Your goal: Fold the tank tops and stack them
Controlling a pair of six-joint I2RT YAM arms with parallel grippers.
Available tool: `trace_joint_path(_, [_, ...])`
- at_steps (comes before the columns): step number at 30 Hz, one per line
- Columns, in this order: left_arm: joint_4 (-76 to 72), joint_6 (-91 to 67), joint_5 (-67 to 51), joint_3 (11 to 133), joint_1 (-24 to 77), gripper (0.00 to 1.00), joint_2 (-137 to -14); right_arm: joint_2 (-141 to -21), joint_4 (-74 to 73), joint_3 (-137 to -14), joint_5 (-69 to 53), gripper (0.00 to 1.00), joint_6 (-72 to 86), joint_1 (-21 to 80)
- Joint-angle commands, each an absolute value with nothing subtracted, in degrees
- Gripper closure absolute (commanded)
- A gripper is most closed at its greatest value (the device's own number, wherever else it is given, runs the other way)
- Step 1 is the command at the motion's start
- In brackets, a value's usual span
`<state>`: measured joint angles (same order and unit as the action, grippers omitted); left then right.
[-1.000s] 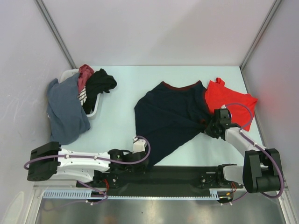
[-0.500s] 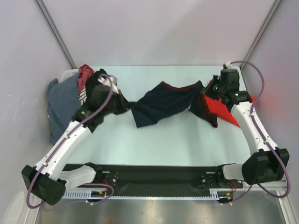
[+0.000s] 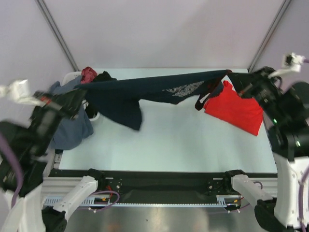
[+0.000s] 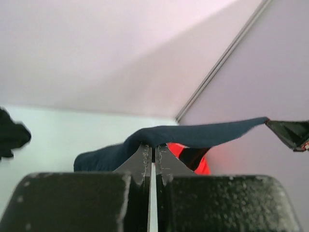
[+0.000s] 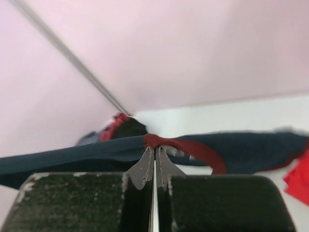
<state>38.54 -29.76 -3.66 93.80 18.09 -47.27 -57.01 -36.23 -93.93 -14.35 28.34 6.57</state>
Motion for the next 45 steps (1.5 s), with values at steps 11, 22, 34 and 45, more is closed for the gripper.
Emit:
trace_joint_path(11, [43.95, -30.23, 8.16, 94.22, 17.93, 1.00, -42.18, -52.90, -42.79, -109.06, -17.85, 1.00, 24.35, 6.50])
trace_joint_path(22, [28.41, -34.79, 6.77, 75.46, 15.56, 1.00, -59.75, -72.23, -34.47, -97.23, -18.19, 1.00, 27.16, 6.33])
trace_joint_path(34, [3.25, -43.24, 3.00, 78.18, 9.41, 1.00, -98.59, -122.73, -21.53, -115.99, -21.71, 1.00, 31.11, 5.10])
trace_joint_path(45, [4.84, -40.34, -9.13, 91.51, 6.06, 1.00, -113.74, -135.45, -23.47, -126.14, -20.83, 0.99, 30.41, 4.75])
